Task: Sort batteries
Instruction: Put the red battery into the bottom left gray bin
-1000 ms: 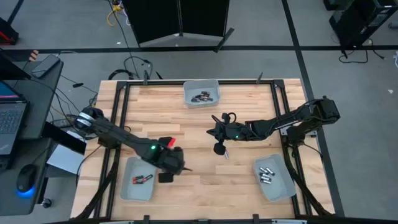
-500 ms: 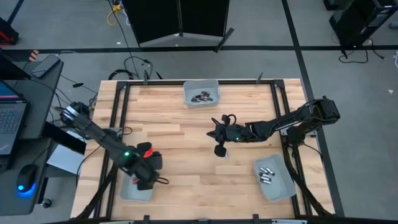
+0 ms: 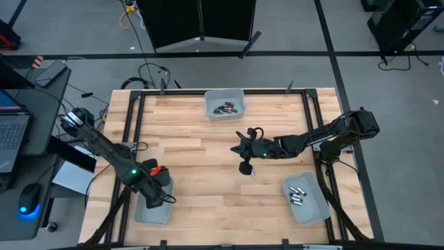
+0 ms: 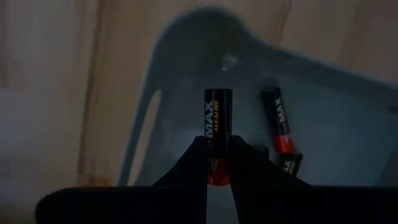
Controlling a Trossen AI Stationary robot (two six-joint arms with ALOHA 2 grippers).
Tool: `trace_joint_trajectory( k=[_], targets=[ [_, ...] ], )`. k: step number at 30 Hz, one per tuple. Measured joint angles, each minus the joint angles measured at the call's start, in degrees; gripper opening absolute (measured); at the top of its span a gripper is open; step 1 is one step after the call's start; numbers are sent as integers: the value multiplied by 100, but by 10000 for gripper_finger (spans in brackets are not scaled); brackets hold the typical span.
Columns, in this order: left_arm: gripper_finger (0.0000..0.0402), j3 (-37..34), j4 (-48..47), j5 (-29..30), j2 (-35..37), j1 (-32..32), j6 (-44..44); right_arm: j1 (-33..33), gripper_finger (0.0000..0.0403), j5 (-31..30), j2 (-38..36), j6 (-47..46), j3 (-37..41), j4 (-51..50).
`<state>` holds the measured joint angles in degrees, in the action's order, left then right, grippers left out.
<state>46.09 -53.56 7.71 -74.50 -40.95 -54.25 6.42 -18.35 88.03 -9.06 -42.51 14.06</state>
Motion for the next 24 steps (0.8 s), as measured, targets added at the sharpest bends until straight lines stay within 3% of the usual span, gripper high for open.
trace_joint_trajectory(
  k=[7,17,24],
  targets=[
    [46,-418,462,-97,0,0,-23,0,9,0,0,-20,-1,2],
    [46,-433,1132,-273,-2,-185,369,0,9,0,0,-22,0,-2],
    [46,-433,1314,-324,-4,-533,137,0,9,0,0,-26,-1,-2]
  ],
)
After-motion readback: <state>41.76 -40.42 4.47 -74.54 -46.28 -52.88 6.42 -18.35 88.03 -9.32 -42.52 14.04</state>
